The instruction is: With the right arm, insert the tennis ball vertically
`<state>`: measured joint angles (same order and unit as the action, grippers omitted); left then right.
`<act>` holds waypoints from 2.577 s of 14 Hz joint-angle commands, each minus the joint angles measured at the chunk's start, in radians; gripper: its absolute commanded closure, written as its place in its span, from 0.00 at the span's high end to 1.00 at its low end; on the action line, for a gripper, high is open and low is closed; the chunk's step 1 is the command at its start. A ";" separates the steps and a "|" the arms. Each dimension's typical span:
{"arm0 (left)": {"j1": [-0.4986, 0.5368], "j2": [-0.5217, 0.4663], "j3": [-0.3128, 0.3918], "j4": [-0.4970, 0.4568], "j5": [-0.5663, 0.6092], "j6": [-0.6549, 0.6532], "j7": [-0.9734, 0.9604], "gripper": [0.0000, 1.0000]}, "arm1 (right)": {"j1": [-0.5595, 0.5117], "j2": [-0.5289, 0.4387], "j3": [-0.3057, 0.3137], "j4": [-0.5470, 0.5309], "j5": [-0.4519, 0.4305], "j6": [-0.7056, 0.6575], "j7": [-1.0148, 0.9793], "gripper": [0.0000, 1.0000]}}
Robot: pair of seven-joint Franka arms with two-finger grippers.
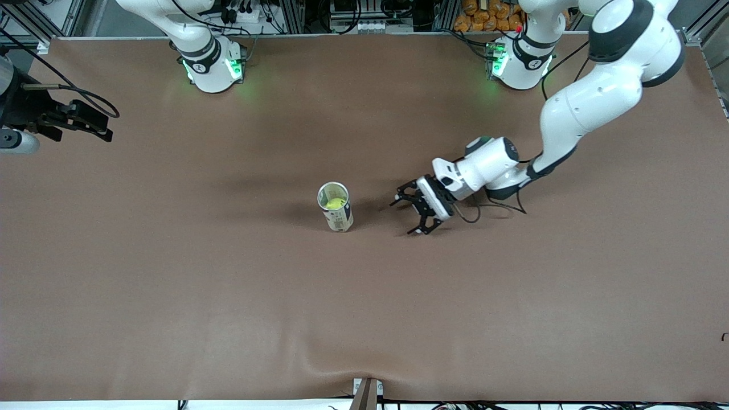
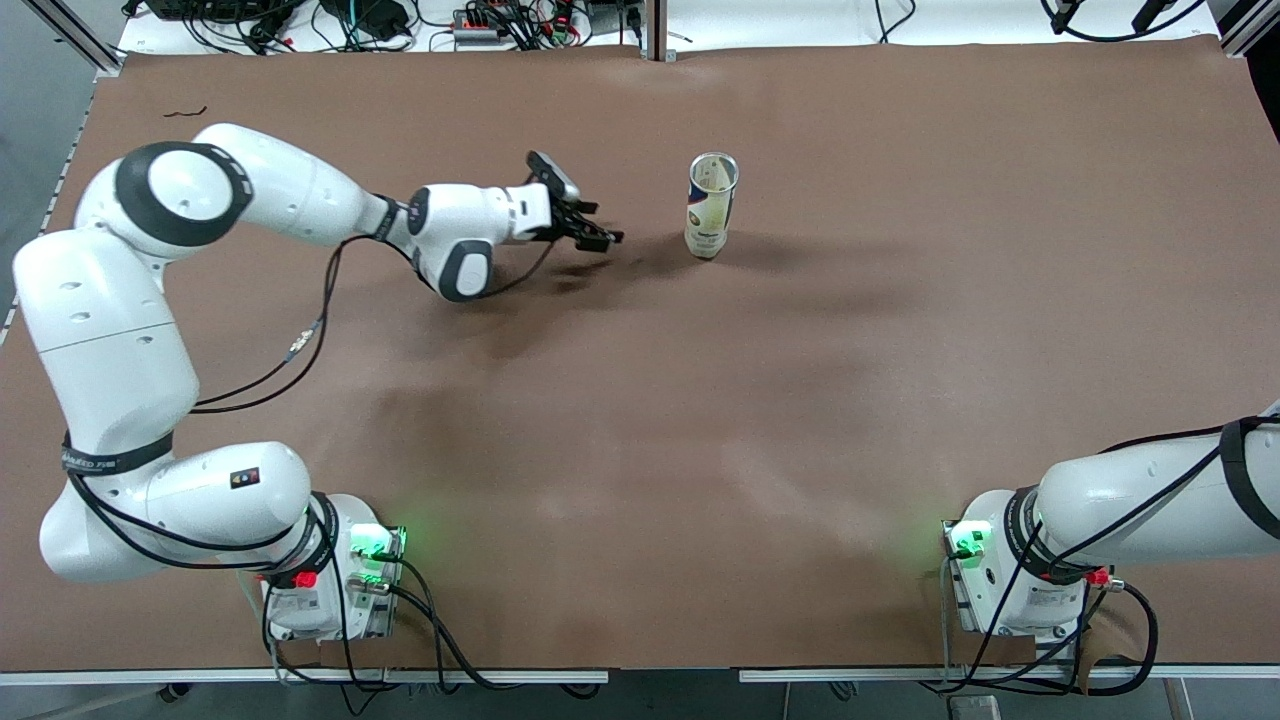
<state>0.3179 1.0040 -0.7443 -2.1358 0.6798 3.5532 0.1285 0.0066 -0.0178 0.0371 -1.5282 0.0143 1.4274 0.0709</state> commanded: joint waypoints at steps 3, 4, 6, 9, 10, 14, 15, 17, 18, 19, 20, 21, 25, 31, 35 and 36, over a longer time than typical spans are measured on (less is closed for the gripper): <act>0.179 -0.045 -0.059 0.019 0.061 -0.014 -0.205 1.00 | -0.020 0.007 0.015 0.017 -0.014 -0.010 -0.014 1.00; 0.199 -0.048 -0.063 0.045 0.061 -0.040 -0.236 1.00 | -0.020 0.007 0.014 0.016 -0.013 -0.010 -0.014 1.00; 0.237 -0.077 -0.063 0.095 0.060 -0.109 -0.306 1.00 | -0.019 0.007 0.015 0.016 -0.013 -0.008 -0.013 1.00; 0.347 -0.094 -0.064 0.116 0.060 -0.174 -0.394 1.00 | -0.020 0.007 0.015 0.016 -0.010 -0.005 -0.013 1.00; 0.395 -0.100 -0.064 0.116 0.061 -0.204 -0.394 1.00 | -0.020 0.007 0.015 0.016 -0.010 -0.007 -0.013 1.00; 0.567 -0.122 -0.124 0.112 0.061 -0.379 -0.405 1.00 | -0.020 0.007 0.015 0.016 -0.010 -0.008 -0.013 1.00; 0.604 -0.123 -0.144 0.119 0.061 -0.442 -0.405 1.00 | -0.022 0.007 0.014 0.016 -0.008 -0.010 -0.013 1.00; 0.647 -0.130 -0.171 0.164 0.061 -0.577 -0.406 1.00 | -0.022 0.007 0.014 0.014 -0.008 -0.013 -0.013 1.00; 0.647 -0.131 -0.172 0.190 0.055 -0.623 -0.409 1.00 | -0.022 0.007 0.014 0.014 -0.008 -0.010 -0.013 1.00; 0.647 -0.134 -0.185 0.226 0.047 -0.713 -0.424 1.00 | -0.022 0.007 0.014 0.014 -0.008 -0.012 -0.013 1.00; 0.647 -0.136 -0.214 0.275 0.047 -0.838 -0.438 1.00 | -0.020 0.007 0.014 0.014 -0.008 -0.012 -0.013 1.00; 0.647 -0.137 -0.242 0.322 0.047 -0.961 -0.464 1.00 | -0.020 0.007 0.014 0.014 -0.008 -0.009 -0.013 1.00; 0.635 -0.152 -0.389 0.463 0.061 -1.338 -0.640 1.00 | -0.020 0.007 0.014 0.014 -0.002 -0.010 -0.013 1.00; 0.440 -0.235 -0.481 0.771 0.055 -1.875 -0.693 1.00 | -0.022 0.007 0.014 0.014 -0.002 -0.012 -0.013 1.00; 0.440 -0.413 -0.480 0.763 0.044 -1.902 -0.687 1.00 | -0.022 0.007 0.014 0.014 -0.002 -0.013 -0.013 1.00; 0.440 -0.422 -0.484 0.763 0.044 -1.915 -0.687 1.00 | -0.022 0.007 0.014 0.014 -0.002 -0.013 -0.013 1.00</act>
<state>0.7566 0.6583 -1.2339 -1.3625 0.7225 1.6774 -0.5564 0.0059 -0.0154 0.0365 -1.5287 0.0144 1.4265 0.0707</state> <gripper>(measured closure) 0.000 0.000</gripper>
